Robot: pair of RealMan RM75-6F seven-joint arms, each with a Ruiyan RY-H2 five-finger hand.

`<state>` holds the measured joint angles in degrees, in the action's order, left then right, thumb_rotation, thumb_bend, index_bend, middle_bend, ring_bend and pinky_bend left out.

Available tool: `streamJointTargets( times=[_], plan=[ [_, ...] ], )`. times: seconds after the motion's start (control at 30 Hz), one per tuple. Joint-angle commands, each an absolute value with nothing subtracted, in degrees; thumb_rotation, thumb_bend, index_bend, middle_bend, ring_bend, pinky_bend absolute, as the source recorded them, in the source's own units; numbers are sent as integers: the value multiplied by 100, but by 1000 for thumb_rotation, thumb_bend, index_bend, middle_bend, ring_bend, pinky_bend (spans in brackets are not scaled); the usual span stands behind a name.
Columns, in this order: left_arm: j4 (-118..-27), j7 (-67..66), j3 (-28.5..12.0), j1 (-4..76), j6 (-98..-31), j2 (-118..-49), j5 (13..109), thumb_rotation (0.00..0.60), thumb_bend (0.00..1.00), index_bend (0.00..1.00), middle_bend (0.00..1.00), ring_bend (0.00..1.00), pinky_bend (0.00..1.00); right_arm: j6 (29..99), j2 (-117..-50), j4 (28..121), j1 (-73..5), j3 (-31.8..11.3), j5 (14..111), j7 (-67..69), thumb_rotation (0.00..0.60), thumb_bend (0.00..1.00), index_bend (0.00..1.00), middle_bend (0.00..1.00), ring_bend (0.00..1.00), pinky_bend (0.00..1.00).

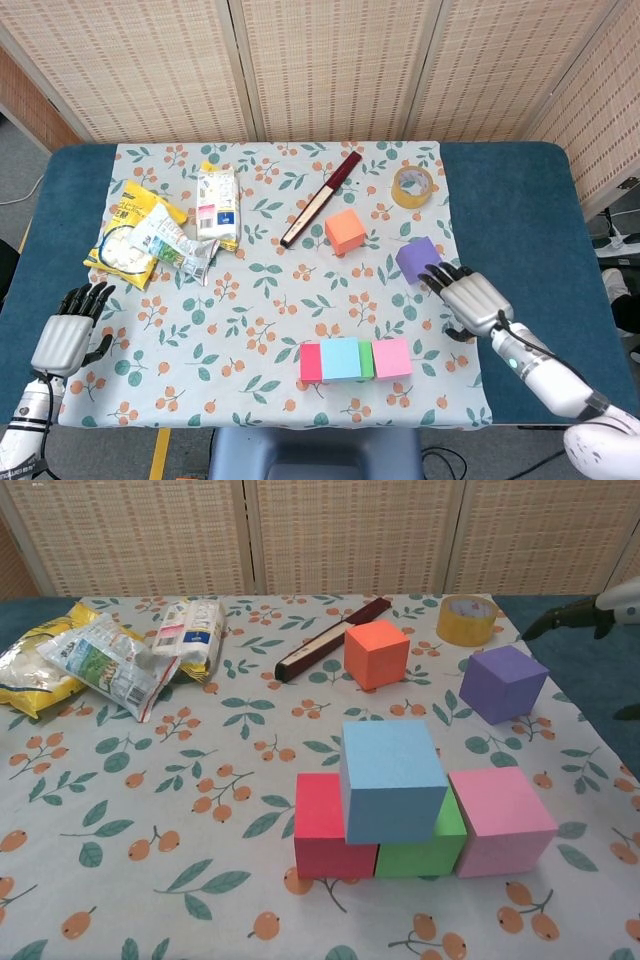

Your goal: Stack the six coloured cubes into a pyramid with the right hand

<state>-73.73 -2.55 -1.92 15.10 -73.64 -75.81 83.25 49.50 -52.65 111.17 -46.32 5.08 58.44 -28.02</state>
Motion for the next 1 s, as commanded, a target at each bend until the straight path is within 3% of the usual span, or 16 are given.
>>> streamJointTargets(
  times=[0.03,0.53,0.83,0.93,1.0],
  plan=[
    [-7352,-278,-203,1518,-7334,-7600,8292,600,406,0,55,9,99,5194,-6009,10394,-4774,301,5187,-3483,527,159,0,0,0,178],
    [-7188,-424,-214,1602,-7096,-7749,8155,600,406,0,55,9,99,4910,-7304,8653,-5339,96,3706,-4422,527,130,0,0,0,168],
    [-7111,-447,-259,1618,-7037,-7782,8050,600,406,0,55,9,100,4664,-8042,7682,-5525,-50,3331,-4435,527,130,0,0,0,167],
    [-7095,-448,-264,1620,-7025,-7786,8030,600,406,0,55,9,100,4621,-8166,7510,-5537,-116,3323,-4339,527,130,75,0,0,167],
    [-7088,-451,-263,1622,-7016,-7791,8026,600,406,0,55,9,99,4614,-8242,7412,-5530,-165,3342,-4253,527,131,232,0,0,168]
  ],
)
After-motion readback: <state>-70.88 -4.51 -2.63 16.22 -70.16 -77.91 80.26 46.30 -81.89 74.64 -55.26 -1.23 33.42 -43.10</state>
